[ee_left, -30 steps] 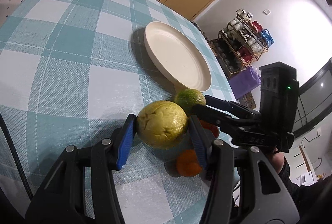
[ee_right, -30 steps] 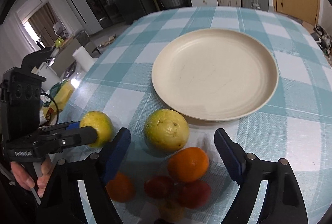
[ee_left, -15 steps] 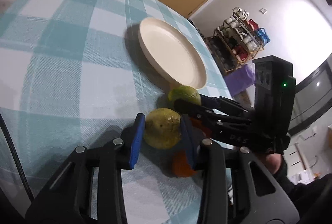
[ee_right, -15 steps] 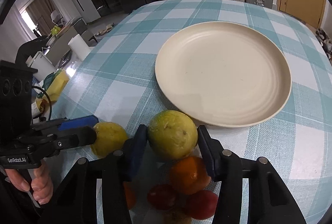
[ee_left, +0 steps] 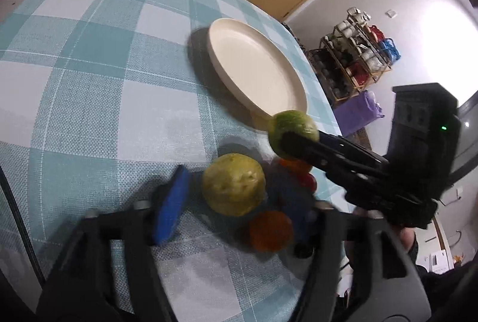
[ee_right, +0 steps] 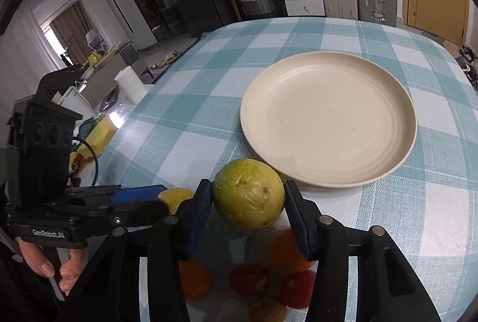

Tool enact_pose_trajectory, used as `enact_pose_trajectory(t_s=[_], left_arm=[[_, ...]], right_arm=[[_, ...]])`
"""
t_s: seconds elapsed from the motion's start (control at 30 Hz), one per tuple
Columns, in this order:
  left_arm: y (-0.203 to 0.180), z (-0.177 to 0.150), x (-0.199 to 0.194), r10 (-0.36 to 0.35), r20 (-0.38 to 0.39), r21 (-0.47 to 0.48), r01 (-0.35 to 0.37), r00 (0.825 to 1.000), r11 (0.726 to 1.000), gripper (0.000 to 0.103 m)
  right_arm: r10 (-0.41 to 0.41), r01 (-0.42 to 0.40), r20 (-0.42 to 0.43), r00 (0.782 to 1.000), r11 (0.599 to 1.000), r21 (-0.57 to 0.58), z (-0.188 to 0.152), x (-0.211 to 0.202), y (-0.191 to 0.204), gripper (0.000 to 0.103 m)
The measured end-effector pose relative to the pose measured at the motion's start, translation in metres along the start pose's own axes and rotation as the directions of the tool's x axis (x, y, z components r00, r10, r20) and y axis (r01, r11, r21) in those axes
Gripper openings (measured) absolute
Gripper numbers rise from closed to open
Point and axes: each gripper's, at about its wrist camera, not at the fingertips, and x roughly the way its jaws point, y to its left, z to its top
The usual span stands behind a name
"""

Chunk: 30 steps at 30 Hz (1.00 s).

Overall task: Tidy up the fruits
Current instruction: 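Carry both fruits onto the cream plate and open both tools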

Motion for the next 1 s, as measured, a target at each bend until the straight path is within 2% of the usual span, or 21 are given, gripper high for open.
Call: enact_pose_trajectory(t_s=[0.3,0.37,0.43,0.6,0.83,1.0], left_arm=[[-0.007,-0.003,0.02,0.041,-0.037,0.017,-0.04,0.998,0.999,0.066],[-0.009,-0.004,0.022,0.062,-0.03,0.03,-0.061,0.998,0.998,0.059],[-0.008,-0.003,0.024,0.081,-0.03,0.027,-0.08,0.996,0.996,0.045],[-0.006,0.002,0.027,0.084,-0.027,0.016,-0.083,0.996,0.996,0.045],[-0.014,0.019,0.018,0.038,-0.009,0.01,-0.038,0.999,0.999,0.045],[-0.023,0.055,0.016,0.003,-0.006,0.015,-0.003,1.0,1.0,0.045]], right_arm=[[0.035,-0.034,0.057,0.998,0.999,-0.009,-0.002,-0.023,0.003,0.05],[0.039,-0.038,0.07,0.997,0.999,-0.009,-0.003,-0.028,0.002,0.05],[0.042,-0.041,0.079,0.996,0.999,-0.009,-0.004,-0.032,0.001,0.05],[0.051,-0.052,0.096,0.994,0.999,0.002,-0.006,-0.038,-0.006,0.05],[0.072,-0.074,0.133,0.988,0.997,0.008,-0.003,-0.046,-0.018,0.05],[0.067,-0.072,0.162,0.984,0.997,0.023,0.01,-0.054,-0.035,0.05]])
